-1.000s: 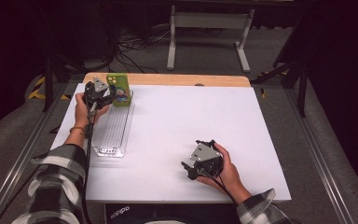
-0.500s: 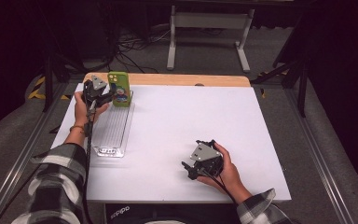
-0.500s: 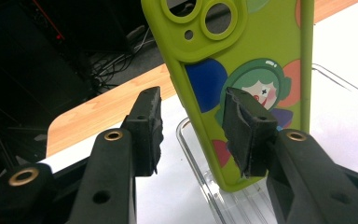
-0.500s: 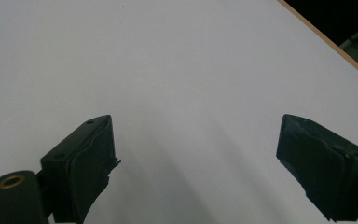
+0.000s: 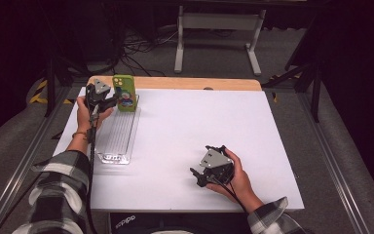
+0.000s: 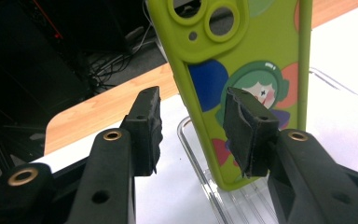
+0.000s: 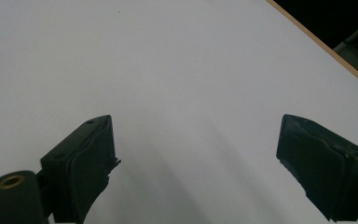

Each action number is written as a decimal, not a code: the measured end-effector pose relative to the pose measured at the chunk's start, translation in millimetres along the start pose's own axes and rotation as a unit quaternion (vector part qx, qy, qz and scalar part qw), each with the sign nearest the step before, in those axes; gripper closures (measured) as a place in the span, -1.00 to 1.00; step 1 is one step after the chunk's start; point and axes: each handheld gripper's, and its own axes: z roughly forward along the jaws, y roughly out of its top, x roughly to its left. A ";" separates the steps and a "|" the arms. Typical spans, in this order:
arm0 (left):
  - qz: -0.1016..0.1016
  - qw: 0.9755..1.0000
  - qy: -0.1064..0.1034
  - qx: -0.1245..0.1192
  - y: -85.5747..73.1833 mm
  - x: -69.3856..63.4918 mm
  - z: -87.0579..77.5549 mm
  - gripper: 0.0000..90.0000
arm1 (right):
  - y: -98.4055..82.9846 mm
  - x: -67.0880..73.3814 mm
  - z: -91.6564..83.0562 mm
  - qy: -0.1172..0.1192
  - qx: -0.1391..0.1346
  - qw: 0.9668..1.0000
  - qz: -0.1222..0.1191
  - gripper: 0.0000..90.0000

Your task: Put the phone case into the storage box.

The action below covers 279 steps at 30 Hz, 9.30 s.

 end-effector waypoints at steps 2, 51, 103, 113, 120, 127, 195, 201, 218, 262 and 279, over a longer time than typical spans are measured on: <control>0.002 1.000 0.001 -0.001 0.9 -0.3 -1.2 0.26 | -0.1 -0.1 -0.3 0.000 -0.001 1.000 0.000 -0.73; 0.003 1.000 -0.002 -0.027 0.6 3.1 -30.1 -0.10 | 1.8 -4.0 -5.7 -0.016 -0.013 1.000 0.000 -0.73; 0.017 0.997 -0.019 -0.071 9.0 -19.1 -48.5 -0.94 | 4.3 -10.0 -15.3 -0.034 -0.040 0.999 0.009 -0.75; 0.008 0.995 -0.043 -0.091 9.1 -23.6 -59.9 -0.94 | 4.4 -12.1 -18.2 -0.037 -0.046 0.998 0.010 -0.77; 0.014 0.993 -0.047 -0.104 9.0 -30.2 -68.6 -0.94 | 4.9 -13.4 -20.8 -0.042 -0.055 0.998 0.011 -0.80; 0.008 0.991 -0.058 -0.121 7.5 -35.7 -80.6 -0.94 | 5.0 -15.0 -23.6 -0.046 -0.063 0.997 0.013 -0.81; 0.068 0.970 -0.142 -0.186 -5.0 -96.9 -150.6 -0.93 | 9.2 -12.0 -38.0 -0.057 -0.104 0.993 -0.003 -0.79; 0.076 0.968 -0.153 -0.186 -6.0 -105.1 -153.3 -0.92 | 9.8 -11.2 -38.9 -0.059 -0.108 0.992 -0.004 -0.79; 0.089 0.959 -0.180 -0.200 -5.8 -120.9 -158.2 -0.87 | 10.0 -11.6 -42.3 -0.061 -0.116 0.991 -0.003 -0.79; 0.129 0.953 -0.206 -0.180 -34.3 -146.9 -175.8 -0.91 | 3.5 -10.7 -56.0 -0.068 -0.110 0.992 0.006 -0.80; 0.144 0.958 -0.199 -0.147 -61.8 -155.8 -171.2 -0.91 | -1.1 -5.5 -57.5 -0.060 -0.108 0.992 0.010 -0.83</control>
